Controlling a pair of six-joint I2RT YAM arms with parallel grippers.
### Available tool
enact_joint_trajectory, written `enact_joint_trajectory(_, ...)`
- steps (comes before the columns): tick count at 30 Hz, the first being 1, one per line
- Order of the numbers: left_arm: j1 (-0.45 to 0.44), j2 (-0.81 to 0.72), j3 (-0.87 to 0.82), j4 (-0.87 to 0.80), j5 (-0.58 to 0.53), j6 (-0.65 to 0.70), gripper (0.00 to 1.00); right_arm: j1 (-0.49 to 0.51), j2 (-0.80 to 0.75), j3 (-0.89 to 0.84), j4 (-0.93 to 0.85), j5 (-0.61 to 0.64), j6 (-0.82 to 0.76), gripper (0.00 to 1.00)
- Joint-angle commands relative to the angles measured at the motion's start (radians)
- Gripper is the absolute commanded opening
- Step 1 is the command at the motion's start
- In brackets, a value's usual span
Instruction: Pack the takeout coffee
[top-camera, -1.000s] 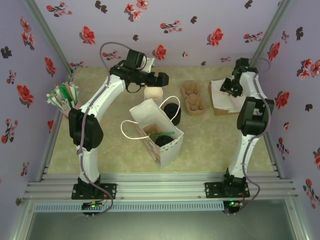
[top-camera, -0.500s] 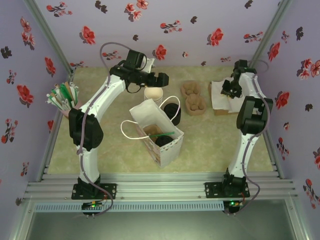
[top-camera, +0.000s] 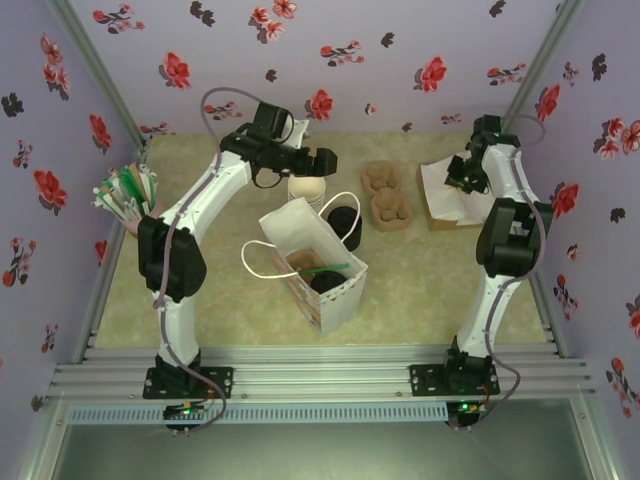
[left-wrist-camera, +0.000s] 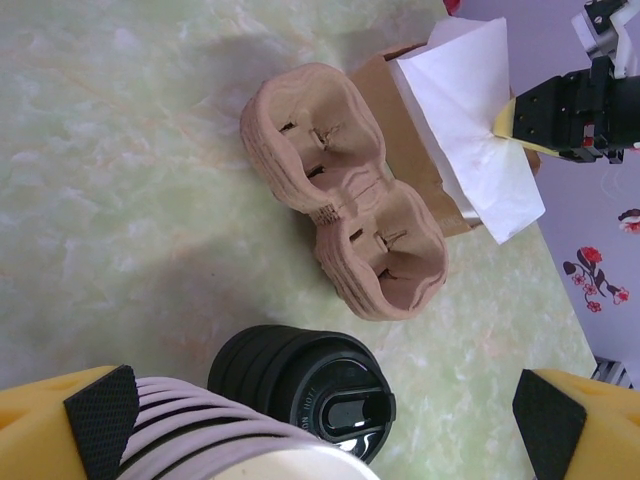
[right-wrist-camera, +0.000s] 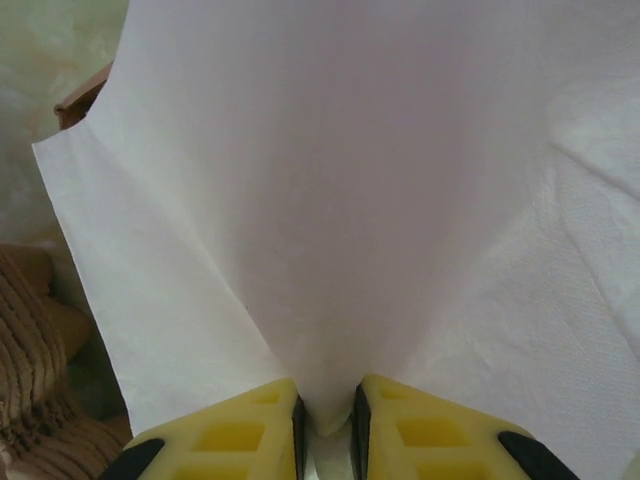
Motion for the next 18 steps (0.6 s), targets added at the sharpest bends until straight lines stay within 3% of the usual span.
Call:
enact_joint_trajectory(1, -0.008, -0.052, -0.015, 0.018, 0.017, -0.013, 0.99, -0.003, -0.037, -0.015, -0.019, -0.001, -0.005, 0.16)
enact_joint_trajectory(7, -0.007, -0.059, -0.021, 0.02, 0.017, -0.013, 0.99, -0.003, -0.06, -0.033, -0.012, 0.008, -0.006, 0.0)
enact_joint_trajectory(18, -0.007, -0.117, -0.029, 0.06, 0.016, -0.027, 0.99, -0.002, -0.331, -0.246, 0.206, 0.073, 0.048, 0.0)
